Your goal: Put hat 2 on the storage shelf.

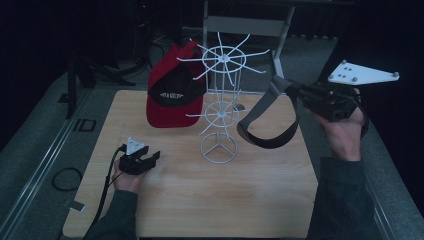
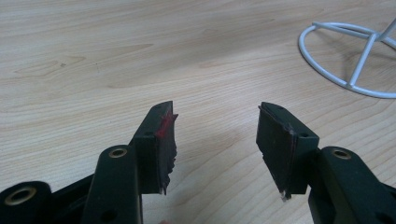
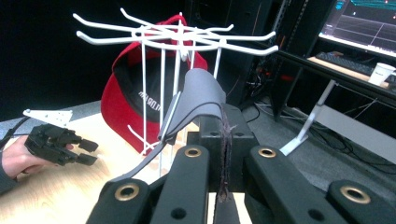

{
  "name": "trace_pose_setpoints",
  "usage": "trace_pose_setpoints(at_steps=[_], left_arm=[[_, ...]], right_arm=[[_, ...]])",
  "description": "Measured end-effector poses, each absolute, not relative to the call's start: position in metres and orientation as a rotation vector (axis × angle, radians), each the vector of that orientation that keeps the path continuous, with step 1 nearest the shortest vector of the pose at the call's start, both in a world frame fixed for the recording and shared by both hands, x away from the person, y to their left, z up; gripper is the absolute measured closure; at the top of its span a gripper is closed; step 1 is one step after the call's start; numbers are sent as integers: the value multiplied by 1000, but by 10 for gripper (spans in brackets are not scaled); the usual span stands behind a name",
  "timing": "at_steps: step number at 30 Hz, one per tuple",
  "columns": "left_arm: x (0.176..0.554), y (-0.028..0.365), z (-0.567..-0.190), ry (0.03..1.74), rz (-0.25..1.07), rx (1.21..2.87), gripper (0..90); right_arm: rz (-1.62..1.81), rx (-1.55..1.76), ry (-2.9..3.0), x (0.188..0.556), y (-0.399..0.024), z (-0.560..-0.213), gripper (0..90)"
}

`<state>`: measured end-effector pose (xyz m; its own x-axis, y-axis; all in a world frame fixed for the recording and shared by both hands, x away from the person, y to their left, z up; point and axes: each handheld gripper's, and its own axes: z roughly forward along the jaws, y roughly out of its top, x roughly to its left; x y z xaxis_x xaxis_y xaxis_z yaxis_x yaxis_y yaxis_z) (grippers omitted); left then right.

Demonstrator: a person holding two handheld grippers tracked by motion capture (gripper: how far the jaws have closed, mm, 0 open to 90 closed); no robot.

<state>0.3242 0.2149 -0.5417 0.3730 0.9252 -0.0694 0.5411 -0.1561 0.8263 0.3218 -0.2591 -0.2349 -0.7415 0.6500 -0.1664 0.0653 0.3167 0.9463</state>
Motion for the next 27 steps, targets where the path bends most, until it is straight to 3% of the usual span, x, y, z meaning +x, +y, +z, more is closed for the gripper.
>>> trace_pose_setpoints(at_steps=[18, 27], left_arm=[[325, 215, -542, 1278, 596, 1827, 474], [325, 215, -542, 1278, 595, 1824, 474]], right_arm=[[1449, 564, 2046, 332, -236, -198, 889], [1439, 576, 2083, 354, -220, -197, 886]])
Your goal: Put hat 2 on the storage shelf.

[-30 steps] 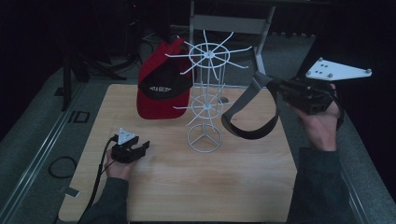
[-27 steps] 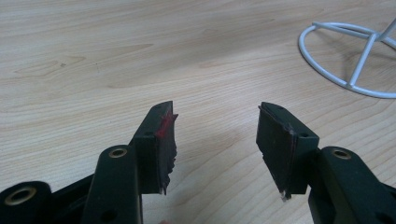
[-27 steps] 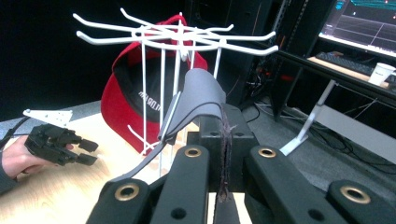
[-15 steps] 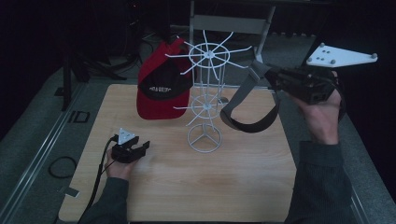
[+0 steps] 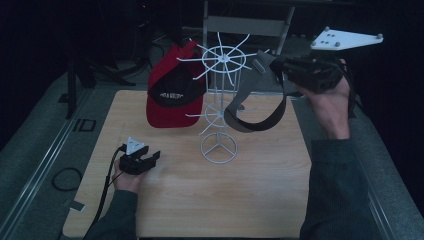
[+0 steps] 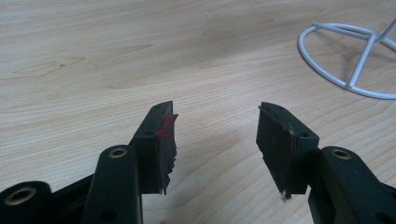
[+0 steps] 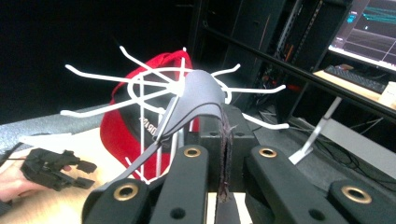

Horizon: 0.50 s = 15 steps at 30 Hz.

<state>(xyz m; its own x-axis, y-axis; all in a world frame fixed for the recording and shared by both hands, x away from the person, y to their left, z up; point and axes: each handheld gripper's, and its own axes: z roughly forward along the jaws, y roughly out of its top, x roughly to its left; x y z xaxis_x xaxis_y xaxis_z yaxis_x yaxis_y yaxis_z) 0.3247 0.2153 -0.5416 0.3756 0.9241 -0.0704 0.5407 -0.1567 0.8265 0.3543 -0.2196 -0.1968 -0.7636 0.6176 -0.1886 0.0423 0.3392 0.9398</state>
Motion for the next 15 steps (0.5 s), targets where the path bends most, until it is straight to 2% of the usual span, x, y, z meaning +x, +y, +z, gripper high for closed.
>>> trace_pose_setpoints(at_steps=[15], left_arm=[[325, 215, -542, 1280, 596, 1819, 474]], right_arm=[[1416, 658, 2137, 381, -218, -220, 874]])
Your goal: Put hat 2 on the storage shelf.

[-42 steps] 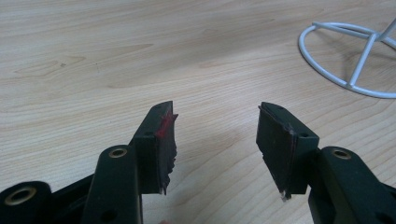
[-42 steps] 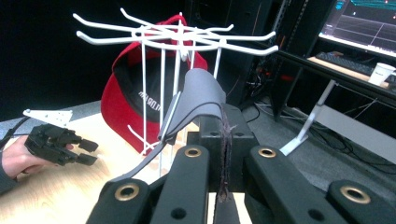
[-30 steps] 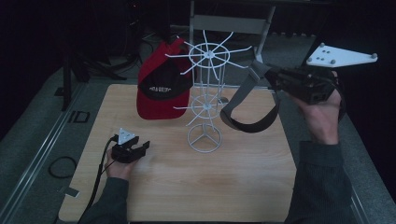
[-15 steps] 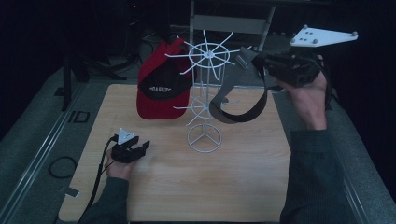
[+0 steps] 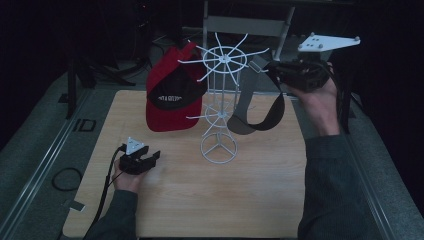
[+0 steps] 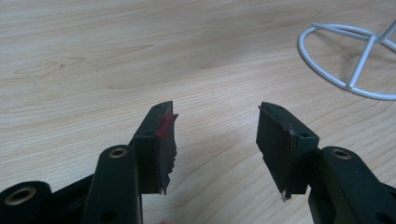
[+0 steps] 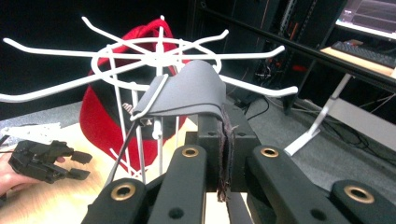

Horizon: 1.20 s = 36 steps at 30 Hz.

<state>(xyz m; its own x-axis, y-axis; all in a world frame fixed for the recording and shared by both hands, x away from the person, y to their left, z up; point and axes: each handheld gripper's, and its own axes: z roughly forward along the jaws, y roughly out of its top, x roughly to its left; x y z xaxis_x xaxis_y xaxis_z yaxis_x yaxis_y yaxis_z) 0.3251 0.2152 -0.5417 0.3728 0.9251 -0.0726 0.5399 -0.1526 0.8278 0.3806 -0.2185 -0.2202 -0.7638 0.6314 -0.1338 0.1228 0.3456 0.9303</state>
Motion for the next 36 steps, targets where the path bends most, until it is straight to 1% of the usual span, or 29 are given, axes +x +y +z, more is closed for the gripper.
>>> trace_pose_setpoints(at_steps=[13, 16, 18, 19, 22, 26, 30, 34, 36], left_arm=[[324, 216, -542, 1279, 599, 1825, 474], [324, 217, -541, 1279, 598, 1821, 473], [324, 216, -541, 1278, 598, 1821, 473], [324, 216, -541, 1278, 598, 1821, 474], [324, 216, -541, 1278, 598, 1820, 473], [324, 216, -541, 1277, 599, 1823, 473], [324, 216, -541, 1278, 599, 1823, 472], [324, 216, -541, 1278, 599, 1824, 471], [324, 216, -541, 1278, 598, 1824, 471]], right_arm=[[1394, 678, 2160, 384, -222, -235, 846], [1400, 681, 2157, 383, -223, -238, 822], [1401, 683, 2155, 383, -224, -238, 785], [1401, 683, 2155, 383, -224, -238, 785], [1388, 701, 2134, 382, -228, -241, 669], [1393, 730, 2112, 381, -236, -243, 568], [1392, 746, 2098, 379, -241, -246, 441], [1399, 768, 2099, 376, -246, -249, 335], [1396, 775, 2097, 375, -247, -252, 300]])
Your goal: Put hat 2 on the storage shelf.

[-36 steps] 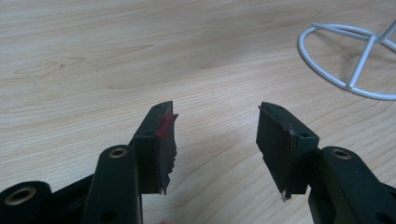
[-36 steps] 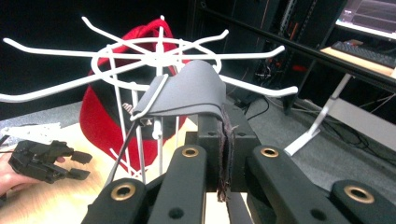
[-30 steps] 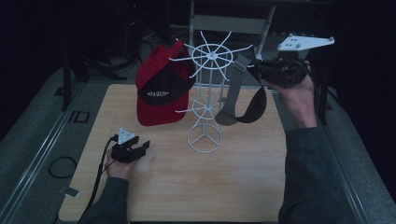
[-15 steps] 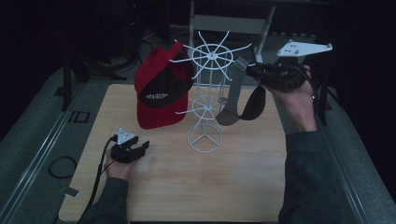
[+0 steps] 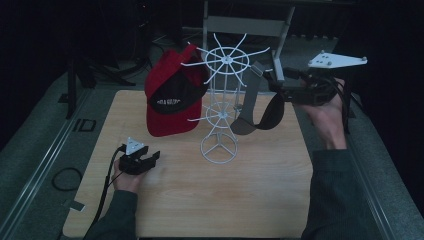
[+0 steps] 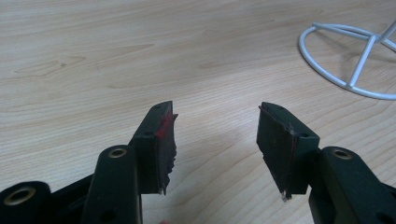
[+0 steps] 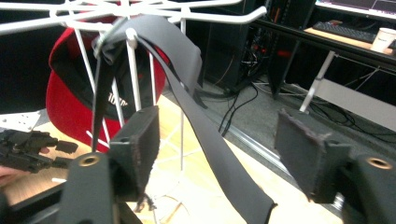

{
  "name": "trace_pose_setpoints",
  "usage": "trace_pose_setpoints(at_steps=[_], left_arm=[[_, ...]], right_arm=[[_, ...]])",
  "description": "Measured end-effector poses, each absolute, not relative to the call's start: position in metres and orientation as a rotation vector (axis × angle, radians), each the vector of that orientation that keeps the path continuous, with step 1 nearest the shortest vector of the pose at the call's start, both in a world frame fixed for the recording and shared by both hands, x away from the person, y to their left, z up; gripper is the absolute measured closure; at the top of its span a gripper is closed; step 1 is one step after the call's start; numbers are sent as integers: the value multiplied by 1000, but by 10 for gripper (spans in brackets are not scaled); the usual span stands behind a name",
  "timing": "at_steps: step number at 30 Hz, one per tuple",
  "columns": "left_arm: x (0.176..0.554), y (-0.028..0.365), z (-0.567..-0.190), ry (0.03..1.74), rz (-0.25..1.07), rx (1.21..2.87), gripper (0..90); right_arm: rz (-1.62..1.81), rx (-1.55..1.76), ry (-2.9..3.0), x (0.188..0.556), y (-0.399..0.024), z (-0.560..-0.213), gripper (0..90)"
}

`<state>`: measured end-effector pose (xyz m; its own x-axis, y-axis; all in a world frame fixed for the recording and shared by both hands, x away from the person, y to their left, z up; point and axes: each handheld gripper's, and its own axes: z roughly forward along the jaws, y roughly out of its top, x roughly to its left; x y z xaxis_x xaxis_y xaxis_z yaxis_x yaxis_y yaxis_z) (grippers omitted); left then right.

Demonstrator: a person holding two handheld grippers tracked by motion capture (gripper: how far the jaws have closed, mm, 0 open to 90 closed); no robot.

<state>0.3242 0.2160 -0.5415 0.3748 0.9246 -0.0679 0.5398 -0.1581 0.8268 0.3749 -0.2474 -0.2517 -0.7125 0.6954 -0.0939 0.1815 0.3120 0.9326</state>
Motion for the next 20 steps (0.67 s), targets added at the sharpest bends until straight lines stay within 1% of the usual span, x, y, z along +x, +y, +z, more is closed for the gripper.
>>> trace_pose_setpoints(at_steps=[7, 20], left_arm=[[324, 216, -542, 1278, 596, 1824, 470], [324, 216, -542, 1279, 597, 1825, 470]], right_arm=[[1391, 795, 2083, 372, -253, -262, 229], [1404, 816, 2058, 363, -262, -274, 208]])
